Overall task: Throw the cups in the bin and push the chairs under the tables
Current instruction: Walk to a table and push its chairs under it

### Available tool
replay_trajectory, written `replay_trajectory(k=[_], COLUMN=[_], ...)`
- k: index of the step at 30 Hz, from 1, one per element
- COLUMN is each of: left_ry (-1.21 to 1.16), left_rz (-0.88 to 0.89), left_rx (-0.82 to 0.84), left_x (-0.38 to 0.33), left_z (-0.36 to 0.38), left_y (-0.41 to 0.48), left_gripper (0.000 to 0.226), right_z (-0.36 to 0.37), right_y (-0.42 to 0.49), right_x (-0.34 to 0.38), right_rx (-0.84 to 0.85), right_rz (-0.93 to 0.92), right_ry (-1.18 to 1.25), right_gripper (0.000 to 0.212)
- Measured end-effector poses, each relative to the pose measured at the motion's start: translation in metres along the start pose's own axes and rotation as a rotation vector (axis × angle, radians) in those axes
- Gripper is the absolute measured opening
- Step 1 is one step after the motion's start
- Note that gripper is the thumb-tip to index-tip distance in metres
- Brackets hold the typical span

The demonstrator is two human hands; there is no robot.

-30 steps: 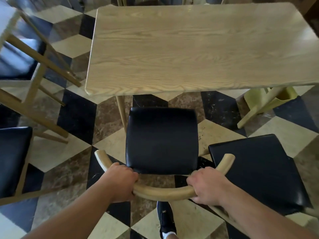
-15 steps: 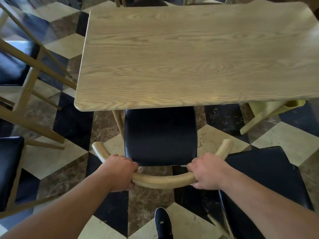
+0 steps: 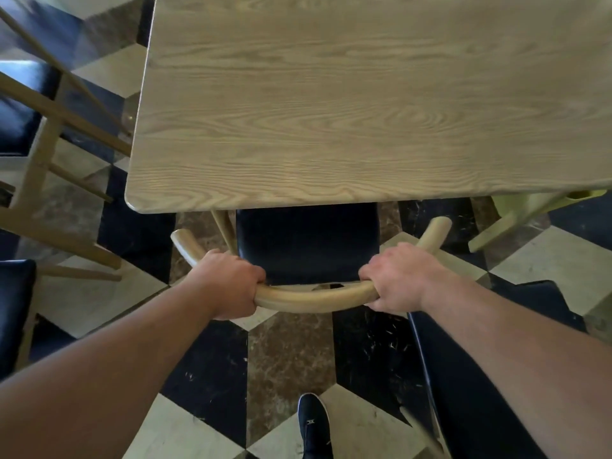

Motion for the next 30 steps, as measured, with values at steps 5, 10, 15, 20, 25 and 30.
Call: replay_trajectory(k=[5,10,15,20,25,30], left_ry=[-0.001,-0.168,-0.466,-0.525,-0.505,-0.473], left_rz=[-0.069,-0.226,-0.124,-0.114,-0.063,0.049], left_rx=[-0.097,-0.299,-0.342,-0.397,-0.404,-0.400], left_x=[-0.006,-0.034,-0.074,-0.127,-0.208,-0.291], left_z=[0.003,0.019,0.017,0.024,0.060,0.072], left_y=[-0.010,-0.041,-0.098,-0.159,-0.222,-0.252], left_gripper=[0.025,0.050,0.079,0.070,0.063,0.062], right_z=[-0.002,0.020,0.044,0.057,0.090,0.137], right_y=[-0.005,-0.031,-0.104,-0.200,-0.315,-0.422], right_x=[0.006,0.031,0.058,0.072,0.098,0.112], right_rx=[0.015,-0.250,-0.316,-0.340,-0.362,-0.389], right_rz=[0.059,0.276,0.236,0.323,0.408,0.518], right_ry=[-0.044,0.056,0.306,0.339,0.308,0.337], right_gripper=[0.029,0.066,0.083,0.043,0.026,0.027])
Point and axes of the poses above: each hand's wrist, its own y-axis towards the middle knuckle, its own z-axis out of the palm, x = y × z, the point moved 1 cm from there along y, towards the middle knuckle, and after that the axes turned 3 degrees about -y, right-handed, at the moved point
